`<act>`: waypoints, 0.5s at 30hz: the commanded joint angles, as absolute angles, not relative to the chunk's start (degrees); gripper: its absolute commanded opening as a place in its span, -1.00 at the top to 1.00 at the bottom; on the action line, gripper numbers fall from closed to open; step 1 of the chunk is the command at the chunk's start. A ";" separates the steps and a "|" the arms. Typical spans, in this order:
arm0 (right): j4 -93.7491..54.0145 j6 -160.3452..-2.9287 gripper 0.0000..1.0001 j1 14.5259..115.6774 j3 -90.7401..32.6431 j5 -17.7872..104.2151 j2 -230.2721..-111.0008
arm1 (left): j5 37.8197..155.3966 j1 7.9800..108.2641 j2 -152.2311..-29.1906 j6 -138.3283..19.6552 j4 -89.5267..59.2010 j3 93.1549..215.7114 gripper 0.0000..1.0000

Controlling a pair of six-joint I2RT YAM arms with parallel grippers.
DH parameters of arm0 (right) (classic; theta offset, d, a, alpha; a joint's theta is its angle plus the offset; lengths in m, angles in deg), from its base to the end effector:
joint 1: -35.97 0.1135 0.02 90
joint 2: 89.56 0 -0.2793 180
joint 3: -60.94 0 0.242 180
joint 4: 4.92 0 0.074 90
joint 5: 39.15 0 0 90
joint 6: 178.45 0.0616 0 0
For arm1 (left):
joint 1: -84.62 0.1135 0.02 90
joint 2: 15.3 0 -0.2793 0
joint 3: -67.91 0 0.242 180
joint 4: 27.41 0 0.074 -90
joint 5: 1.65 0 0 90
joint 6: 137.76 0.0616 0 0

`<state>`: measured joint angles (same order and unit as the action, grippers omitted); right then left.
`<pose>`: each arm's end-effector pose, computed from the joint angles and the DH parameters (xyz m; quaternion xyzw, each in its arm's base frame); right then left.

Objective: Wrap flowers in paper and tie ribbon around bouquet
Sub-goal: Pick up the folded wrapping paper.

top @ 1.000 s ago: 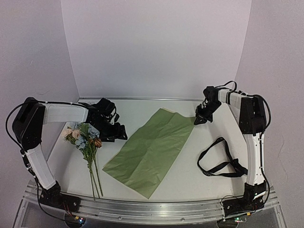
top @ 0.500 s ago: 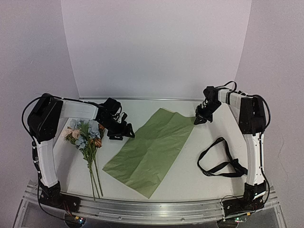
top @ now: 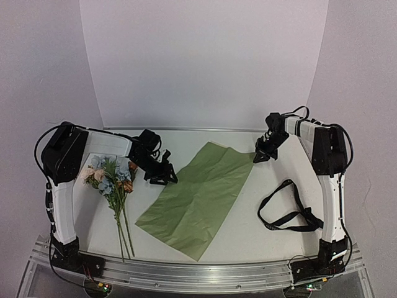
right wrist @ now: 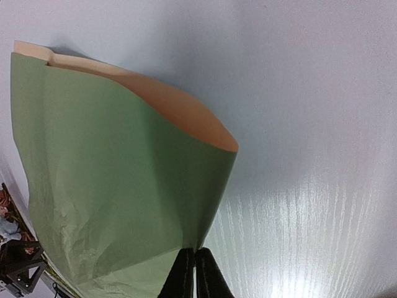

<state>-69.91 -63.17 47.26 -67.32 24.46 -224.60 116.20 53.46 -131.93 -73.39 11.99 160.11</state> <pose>0.4833 0.1244 0.1596 0.0812 0.9586 0.2624 0.0757 0.3464 -0.2431 0.1478 0.1000 0.9417 -0.3107 0.0818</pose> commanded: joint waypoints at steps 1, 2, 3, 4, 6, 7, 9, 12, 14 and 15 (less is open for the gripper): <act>-70.13 -62.89 0.90 47.51 -69.44 24.66 -225.39 | 117.60 53.60 -131.27 -73.26 12.01 164.00 0.21; -70.11 -62.85 0.90 47.52 -69.43 24.70 -225.43 | 117.26 53.60 -131.10 -73.22 12.38 164.36 0.30; -70.08 -62.81 0.90 47.56 -69.43 24.74 -225.48 | 116.94 53.60 -130.91 -73.17 12.74 164.72 0.39; -70.11 -62.76 0.90 47.54 -69.43 24.69 -225.48 | 116.67 53.59 -130.73 -73.16 13.01 165.02 0.46; -70.10 -62.62 0.90 47.50 -69.43 24.66 -225.56 | 116.77 53.58 -130.30 -73.16 13.29 165.27 0.56; -70.09 -62.54 0.90 47.48 -69.43 24.66 -225.60 | 117.05 53.57 -130.13 -73.16 13.27 165.32 0.61; -70.01 -62.37 0.90 47.55 -69.37 24.65 -225.62 | 117.60 53.57 -129.77 -73.20 13.14 165.30 0.67; -69.85 -61.93 0.90 47.52 -68.68 24.57 -225.39 | 118.80 53.59 -129.18 -73.39 12.62 165.08 0.82; -69.33 -61.47 0.85 47.56 -67.91 24.47 -225.15 | 119.19 53.60 -128.39 -73.86 12.29 164.90 0.91; -69.00 -61.21 0.77 47.61 -67.34 24.56 -224.84 | 118.84 53.60 -127.83 -74.12 12.23 164.79 0.96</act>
<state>-69.86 -62.36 47.26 -67.32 24.46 -224.60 117.50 53.46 -131.92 -73.50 12.48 163.15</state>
